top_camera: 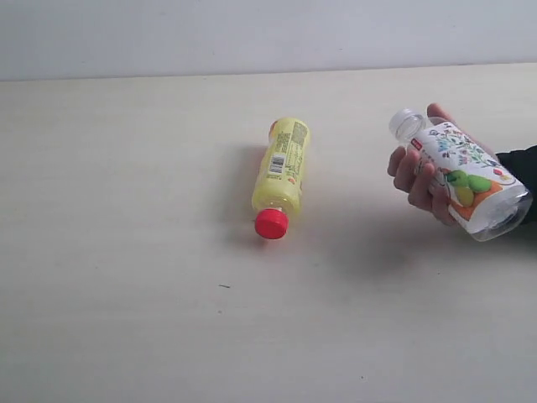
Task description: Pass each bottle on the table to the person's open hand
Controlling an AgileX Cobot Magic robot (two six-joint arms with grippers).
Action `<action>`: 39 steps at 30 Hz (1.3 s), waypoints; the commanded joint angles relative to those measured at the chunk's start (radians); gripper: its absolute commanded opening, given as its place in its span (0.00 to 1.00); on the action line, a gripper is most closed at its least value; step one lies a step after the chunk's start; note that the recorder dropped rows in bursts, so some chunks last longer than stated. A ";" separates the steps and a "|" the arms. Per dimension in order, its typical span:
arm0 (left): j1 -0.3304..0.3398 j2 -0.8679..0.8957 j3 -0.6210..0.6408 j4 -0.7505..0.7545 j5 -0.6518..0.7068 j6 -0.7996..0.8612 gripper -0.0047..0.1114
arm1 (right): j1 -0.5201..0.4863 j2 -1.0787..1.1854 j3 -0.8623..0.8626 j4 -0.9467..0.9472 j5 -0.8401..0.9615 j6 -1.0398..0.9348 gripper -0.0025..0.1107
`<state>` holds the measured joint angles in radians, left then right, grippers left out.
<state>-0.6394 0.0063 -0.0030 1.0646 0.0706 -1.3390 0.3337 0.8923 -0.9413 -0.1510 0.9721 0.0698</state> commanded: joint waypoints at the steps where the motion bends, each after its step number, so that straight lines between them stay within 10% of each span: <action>1: 0.001 -0.006 0.003 -0.006 -0.006 0.000 0.04 | -0.001 -0.273 0.145 0.043 -0.108 -0.028 0.02; 20: 0.001 -0.006 0.003 -0.006 -0.006 0.000 0.04 | -0.001 -0.886 0.515 0.043 -0.319 -0.025 0.02; 39: 0.001 -0.006 0.003 -0.006 -0.006 0.000 0.04 | 0.004 -0.892 0.515 0.067 -0.381 -0.015 0.02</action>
<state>-0.6394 0.0063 -0.0030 1.0646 0.0706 -1.3390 0.3356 0.0033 -0.4327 -0.0890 0.6128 0.0502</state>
